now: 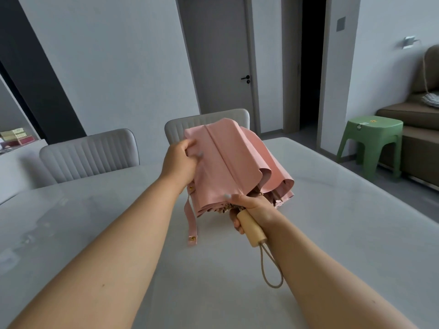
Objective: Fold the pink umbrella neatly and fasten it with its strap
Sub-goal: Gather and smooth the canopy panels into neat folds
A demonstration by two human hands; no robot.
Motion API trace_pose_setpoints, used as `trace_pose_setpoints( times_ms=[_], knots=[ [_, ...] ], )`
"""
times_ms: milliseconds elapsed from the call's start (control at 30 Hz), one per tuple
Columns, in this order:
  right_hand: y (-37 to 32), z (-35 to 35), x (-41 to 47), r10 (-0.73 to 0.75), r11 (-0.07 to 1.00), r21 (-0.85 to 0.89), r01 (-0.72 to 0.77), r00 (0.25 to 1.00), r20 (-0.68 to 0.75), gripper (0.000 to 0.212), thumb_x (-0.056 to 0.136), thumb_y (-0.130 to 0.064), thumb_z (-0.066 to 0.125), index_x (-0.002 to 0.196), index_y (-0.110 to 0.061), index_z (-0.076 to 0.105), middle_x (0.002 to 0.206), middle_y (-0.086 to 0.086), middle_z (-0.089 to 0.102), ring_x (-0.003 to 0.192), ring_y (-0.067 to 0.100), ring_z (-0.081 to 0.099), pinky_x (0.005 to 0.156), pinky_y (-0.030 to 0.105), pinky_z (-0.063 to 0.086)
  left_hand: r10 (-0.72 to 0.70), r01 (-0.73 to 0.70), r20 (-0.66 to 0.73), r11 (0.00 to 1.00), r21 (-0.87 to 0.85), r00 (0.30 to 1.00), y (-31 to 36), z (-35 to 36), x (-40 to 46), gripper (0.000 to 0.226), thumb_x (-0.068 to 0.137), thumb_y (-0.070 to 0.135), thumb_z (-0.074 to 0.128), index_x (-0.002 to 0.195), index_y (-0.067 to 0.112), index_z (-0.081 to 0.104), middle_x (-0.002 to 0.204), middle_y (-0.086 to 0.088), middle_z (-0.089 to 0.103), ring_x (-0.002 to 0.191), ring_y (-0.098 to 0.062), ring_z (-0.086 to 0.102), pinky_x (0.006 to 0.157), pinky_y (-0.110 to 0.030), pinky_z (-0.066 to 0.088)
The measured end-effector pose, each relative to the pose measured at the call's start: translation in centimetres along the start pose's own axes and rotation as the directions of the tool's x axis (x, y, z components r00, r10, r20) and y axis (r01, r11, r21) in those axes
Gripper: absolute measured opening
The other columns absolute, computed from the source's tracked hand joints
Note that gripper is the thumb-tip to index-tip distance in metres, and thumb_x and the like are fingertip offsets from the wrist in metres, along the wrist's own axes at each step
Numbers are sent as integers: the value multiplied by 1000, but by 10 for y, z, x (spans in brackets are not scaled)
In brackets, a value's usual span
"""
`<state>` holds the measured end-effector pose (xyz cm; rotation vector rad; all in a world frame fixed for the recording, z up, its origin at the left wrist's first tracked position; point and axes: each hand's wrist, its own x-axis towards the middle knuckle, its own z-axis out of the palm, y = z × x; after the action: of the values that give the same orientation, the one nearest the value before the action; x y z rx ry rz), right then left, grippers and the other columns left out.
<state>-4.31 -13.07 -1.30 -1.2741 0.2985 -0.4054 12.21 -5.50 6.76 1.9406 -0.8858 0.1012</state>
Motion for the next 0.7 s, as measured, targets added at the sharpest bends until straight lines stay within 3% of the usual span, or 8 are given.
trace_pose_setpoints(
  times_ms=[100, 167, 267, 400, 467, 600, 700],
  knots=[
    [-3, 3, -2, -2, 1000, -26, 2, 1000, -15, 20, 87, -16, 65, 97, 1, 58, 49, 1, 61, 36, 15, 49, 38, 23, 42, 3, -3, 5, 986, 168, 1000, 5, 4, 0, 47, 94, 23, 53, 140, 23, 51, 134, -15, 48, 122, -34, 51, 105, -40, 43],
    [-5, 4, -3, -5, 1000, -29, 4, 1000, -22, 21, 87, -15, 65, 96, 1, 58, 49, 1, 60, 36, 15, 49, 39, 23, 43, -138, 126, 30, 959, 254, 990, 13, 9, -4, 52, 96, 43, 45, 147, 37, 36, 141, -15, 33, 129, -39, 38, 106, -43, 36],
    [-5, 4, -4, 0, 1000, -20, 0, 1000, -25, 24, 86, -17, 66, 97, 3, 58, 50, 6, 58, 37, 17, 49, 39, 24, 43, -294, 280, 128, 953, 113, 947, 15, 19, -9, 68, 94, 59, 40, 152, 47, 8, 150, -17, 24, 130, -43, 39, 105, -46, 37],
    [-3, 4, -2, -1, 1000, 5, 1, 1000, -23, 25, 86, -17, 65, 99, 3, 56, 49, 7, 56, 35, 18, 49, 39, 23, 42, -264, 268, 174, 964, 1, 949, 10, 28, -14, 77, 92, 62, 39, 150, 47, -9, 152, -15, 34, 127, -40, 46, 107, -51, 40],
    [-2, 4, -1, -1, 1000, 9, 1, 999, -32, 24, 86, -16, 66, 97, 4, 57, 49, 7, 56, 35, 18, 49, 39, 23, 42, -277, 274, 156, 961, 37, 948, 11, 29, -14, 76, 94, 59, 38, 151, 43, -10, 153, -16, 33, 128, -40, 45, 106, -51, 39],
    [-1, 5, -1, 14, 1000, -3, -14, 999, -38, 24, 85, -18, 68, 93, 4, 61, 50, 10, 56, 36, 18, 50, 40, 23, 43, -235, 228, -8, 933, 279, 972, 27, 20, 0, 72, 92, 62, 37, 151, 46, -2, 155, -13, 21, 134, -42, 36, 109, -57, 33],
    [-2, 5, -2, 10, 1000, -8, -10, 1000, -14, 27, 84, -18, 68, 96, 5, 60, 51, 11, 56, 37, 18, 50, 40, 24, 43, -269, 251, 48, 938, 240, 962, 35, 18, 12, 79, 91, 66, 38, 154, 39, -1, 159, -9, 19, 140, -40, 29, 113, -54, 30]
  ],
)
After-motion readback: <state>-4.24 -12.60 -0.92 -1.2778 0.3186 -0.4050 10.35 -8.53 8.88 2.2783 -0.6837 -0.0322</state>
